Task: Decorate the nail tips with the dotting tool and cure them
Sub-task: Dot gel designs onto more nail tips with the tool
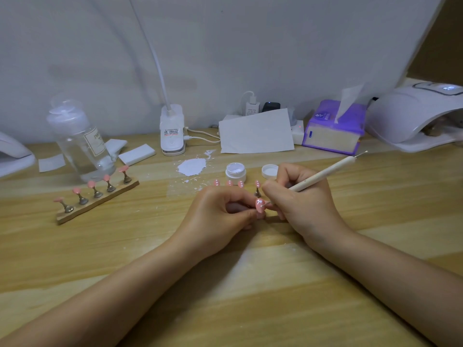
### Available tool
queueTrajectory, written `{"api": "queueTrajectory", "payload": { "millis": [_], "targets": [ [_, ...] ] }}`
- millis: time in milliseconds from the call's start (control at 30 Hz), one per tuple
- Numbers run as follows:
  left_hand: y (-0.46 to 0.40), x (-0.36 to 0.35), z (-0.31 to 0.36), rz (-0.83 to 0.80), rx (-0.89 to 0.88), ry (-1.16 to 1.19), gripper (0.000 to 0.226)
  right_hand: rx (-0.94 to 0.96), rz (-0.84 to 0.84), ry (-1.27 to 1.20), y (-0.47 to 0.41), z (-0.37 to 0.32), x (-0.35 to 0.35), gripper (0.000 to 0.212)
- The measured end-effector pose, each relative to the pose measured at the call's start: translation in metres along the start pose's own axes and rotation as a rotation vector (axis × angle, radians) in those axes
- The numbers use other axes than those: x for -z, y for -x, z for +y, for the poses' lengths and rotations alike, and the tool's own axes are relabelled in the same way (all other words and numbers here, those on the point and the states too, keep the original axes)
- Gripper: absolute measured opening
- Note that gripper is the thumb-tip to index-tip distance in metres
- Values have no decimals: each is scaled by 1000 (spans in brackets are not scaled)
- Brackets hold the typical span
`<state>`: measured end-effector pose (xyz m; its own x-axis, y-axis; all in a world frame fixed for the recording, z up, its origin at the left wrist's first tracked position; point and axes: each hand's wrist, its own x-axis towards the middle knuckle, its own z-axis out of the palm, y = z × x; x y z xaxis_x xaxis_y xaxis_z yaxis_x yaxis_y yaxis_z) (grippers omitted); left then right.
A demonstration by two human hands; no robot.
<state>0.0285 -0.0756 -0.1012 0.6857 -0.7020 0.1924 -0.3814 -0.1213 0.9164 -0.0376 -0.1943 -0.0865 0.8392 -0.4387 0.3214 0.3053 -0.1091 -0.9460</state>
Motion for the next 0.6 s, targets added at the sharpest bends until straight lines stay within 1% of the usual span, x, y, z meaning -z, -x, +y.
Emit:
{"api": "queueTrajectory", "payload": {
  "millis": [400, 600],
  "targets": [
    [1, 0, 4, -2, -4, -17, 18, 9, -3, 0, 0, -1, 0, 42],
    [1, 0, 3, 0, -17, -25, 21, 11, -10, -2, 0, 0, 0, 42]
  ]
}}
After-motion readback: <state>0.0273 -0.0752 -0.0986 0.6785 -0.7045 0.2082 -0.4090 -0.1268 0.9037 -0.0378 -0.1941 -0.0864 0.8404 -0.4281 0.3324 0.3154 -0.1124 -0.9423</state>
